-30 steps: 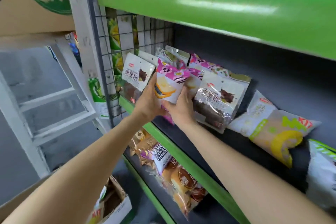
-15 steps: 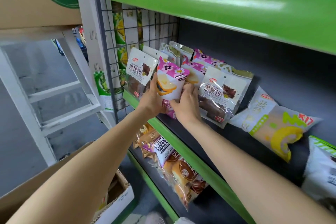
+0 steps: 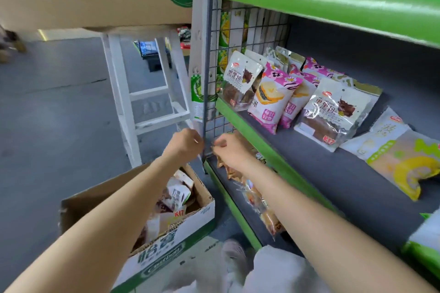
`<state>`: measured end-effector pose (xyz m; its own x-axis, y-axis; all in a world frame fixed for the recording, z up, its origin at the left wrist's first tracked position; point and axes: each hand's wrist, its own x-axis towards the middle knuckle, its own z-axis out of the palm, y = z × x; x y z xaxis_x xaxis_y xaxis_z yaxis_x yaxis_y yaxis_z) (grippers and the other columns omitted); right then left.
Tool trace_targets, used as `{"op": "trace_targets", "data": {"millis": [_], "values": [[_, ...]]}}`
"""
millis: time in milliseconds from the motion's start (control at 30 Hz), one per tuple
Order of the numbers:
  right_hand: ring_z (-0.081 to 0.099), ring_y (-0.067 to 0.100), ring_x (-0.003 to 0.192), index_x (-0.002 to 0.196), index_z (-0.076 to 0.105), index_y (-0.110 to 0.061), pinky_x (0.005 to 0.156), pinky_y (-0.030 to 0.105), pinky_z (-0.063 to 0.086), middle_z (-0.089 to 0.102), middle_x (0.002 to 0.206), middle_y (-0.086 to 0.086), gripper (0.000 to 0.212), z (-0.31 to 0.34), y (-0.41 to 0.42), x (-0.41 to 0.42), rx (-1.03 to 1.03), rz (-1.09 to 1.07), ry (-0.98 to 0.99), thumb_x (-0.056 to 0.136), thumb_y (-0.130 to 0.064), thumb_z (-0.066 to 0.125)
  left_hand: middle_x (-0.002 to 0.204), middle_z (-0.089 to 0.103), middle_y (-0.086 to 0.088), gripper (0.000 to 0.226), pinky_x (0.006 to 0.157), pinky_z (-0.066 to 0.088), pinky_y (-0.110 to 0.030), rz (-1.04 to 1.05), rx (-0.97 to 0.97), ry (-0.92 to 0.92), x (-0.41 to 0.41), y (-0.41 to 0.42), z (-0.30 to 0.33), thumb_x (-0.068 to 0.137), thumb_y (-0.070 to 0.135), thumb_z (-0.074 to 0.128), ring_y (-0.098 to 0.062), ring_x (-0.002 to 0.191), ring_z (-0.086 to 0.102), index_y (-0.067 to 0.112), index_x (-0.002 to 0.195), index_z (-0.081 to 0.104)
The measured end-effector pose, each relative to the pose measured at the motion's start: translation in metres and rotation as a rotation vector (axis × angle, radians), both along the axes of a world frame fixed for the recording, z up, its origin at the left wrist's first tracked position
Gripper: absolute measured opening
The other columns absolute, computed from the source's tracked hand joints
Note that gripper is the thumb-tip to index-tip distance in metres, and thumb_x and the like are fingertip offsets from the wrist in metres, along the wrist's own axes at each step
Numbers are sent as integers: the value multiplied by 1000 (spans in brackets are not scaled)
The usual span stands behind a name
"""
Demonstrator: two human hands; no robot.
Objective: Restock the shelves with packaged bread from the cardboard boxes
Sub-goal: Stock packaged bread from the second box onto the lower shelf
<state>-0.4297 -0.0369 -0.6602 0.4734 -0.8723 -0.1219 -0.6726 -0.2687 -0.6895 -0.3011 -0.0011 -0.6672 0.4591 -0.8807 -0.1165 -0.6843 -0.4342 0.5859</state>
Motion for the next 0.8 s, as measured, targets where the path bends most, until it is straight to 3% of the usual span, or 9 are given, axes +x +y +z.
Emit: {"op": "trace_targets", "data": {"millis": [67,167,300,367,433,567,667,800], "values": [[59,28,108,110,64,-6,90,31,47,65,117,10,24,-19,12,24,65,53,14,91,-17,55,98,70,-13,20,80,51,-32,40,62,-2,27,20,-22,89,19,53,-29,96,64,8,97,68],[60,32,107,108,65,1,95,40,48,66,115,17,26,-56,22,59,145,145,55,90,-15,56,95,69,-16,29,75,46,-30,119,122,-30,66,39,-59,91,22,48,-31,93,64,1,93,67],[58,31,109,115,63,-3,75,28,43,61,124,11,30,-113,29,103,180,250,206,93,-16,50,112,65,-19,30,83,47,-35,150,214,-35,107,60,-115,93,20,43,-36,103,60,4,108,63],[57,34,110,102,63,0,72,28,36,59,125,13,23,-142,28,124,201,300,278,94,-15,48,114,63,-20,28,83,46,-33,142,311,-17,125,66,-146,93,15,45,-35,106,59,0,109,62],[56,36,110,97,59,0,75,32,42,58,124,21,19,-169,25,143,228,326,341,94,-14,47,114,63,-20,28,81,46,-31,124,410,-1,142,65,-178,91,14,49,-34,106,59,-3,109,62],[48,33,122,135,42,0,93,35,42,45,138,19,45,-228,9,169,256,465,530,95,-18,51,125,55,-20,36,90,43,-34,106,489,13,167,60,-245,92,19,53,-34,116,51,-3,120,53],[43,31,129,144,27,-6,93,35,41,36,146,15,62,-273,-2,184,318,569,646,92,-23,57,132,48,-21,41,94,41,-35,74,555,36,178,66,-292,92,14,48,-34,122,47,1,130,42],[28,30,141,150,11,-6,112,38,32,21,156,12,92,-313,-14,203,343,717,786,84,-36,68,144,37,-20,70,97,40,-34,45,655,88,196,76,-338,90,15,55,-34,129,42,2,146,16]]}}
